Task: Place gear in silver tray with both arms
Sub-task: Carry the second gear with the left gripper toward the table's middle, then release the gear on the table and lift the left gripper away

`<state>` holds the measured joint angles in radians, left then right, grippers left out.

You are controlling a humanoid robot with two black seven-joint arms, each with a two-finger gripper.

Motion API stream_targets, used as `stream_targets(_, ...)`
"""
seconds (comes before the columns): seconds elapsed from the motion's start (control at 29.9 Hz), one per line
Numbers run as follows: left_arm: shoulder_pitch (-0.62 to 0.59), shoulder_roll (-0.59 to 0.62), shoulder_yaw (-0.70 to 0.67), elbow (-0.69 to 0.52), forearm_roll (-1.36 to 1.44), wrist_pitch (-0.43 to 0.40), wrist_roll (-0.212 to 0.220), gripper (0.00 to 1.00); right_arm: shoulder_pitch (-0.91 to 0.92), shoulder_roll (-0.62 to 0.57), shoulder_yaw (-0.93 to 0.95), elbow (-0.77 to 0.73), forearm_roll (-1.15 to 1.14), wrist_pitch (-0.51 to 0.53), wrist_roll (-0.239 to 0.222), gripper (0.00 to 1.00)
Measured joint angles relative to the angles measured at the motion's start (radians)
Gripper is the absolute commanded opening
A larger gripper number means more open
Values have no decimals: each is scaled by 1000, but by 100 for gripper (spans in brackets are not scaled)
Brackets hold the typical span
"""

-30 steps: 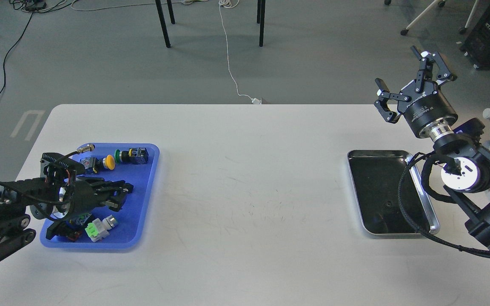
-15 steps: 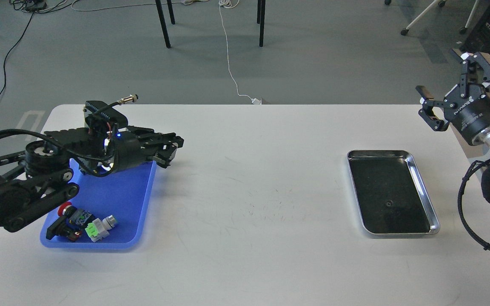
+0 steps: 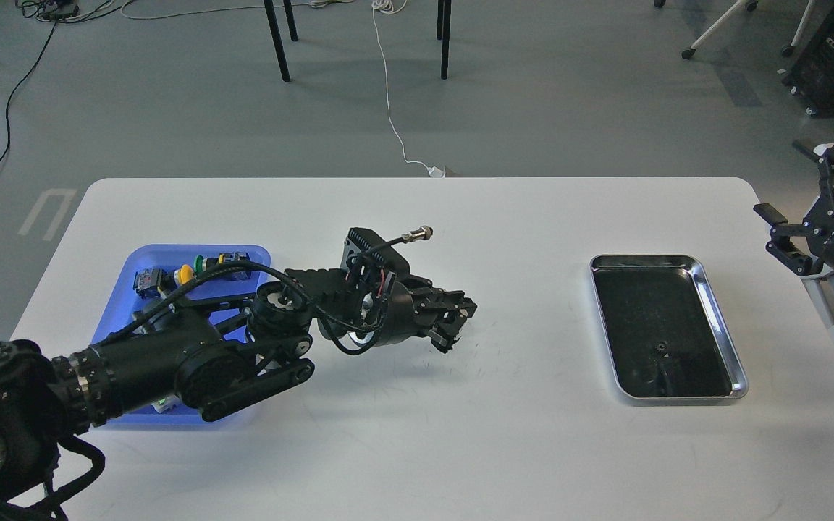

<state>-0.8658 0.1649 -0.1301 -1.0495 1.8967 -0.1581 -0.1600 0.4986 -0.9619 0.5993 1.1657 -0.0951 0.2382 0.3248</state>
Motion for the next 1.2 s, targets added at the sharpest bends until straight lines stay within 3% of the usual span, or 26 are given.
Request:
stream_targets(0.17, 29, -56, 34, 11, 67, 3, 2, 17, 1, 12, -1, 1, 0, -3, -2, 96)
stream_targets(0.47, 34, -145, 35, 98, 78, 5, 13, 31, 6, 12, -1, 3, 0, -4, -3, 96)
stream_targets(0.53, 34, -157, 34, 115, 77, 5, 15, 40, 7, 11, -1, 2, -1, -4, -4, 96)
stream_targets(0.67, 32, -159, 28, 121, 73, 10, 15, 72, 15, 11, -1, 2, -14, -4, -6, 96)
stream_targets(0.77, 31, -148, 24, 122, 67, 41, 15, 79, 29, 11, -1, 1, -43, -4, -8, 96)
stream_targets(1.04, 23, 14, -80, 28, -154, 93, -4, 86, 129, 41, -1, -10, -176, -3, -46, 96)
stream_targets(1.2, 30, 156, -213, -9, -494, 90, -59, 90, 191, 81, -13, -14, -357, 6, -53, 96)
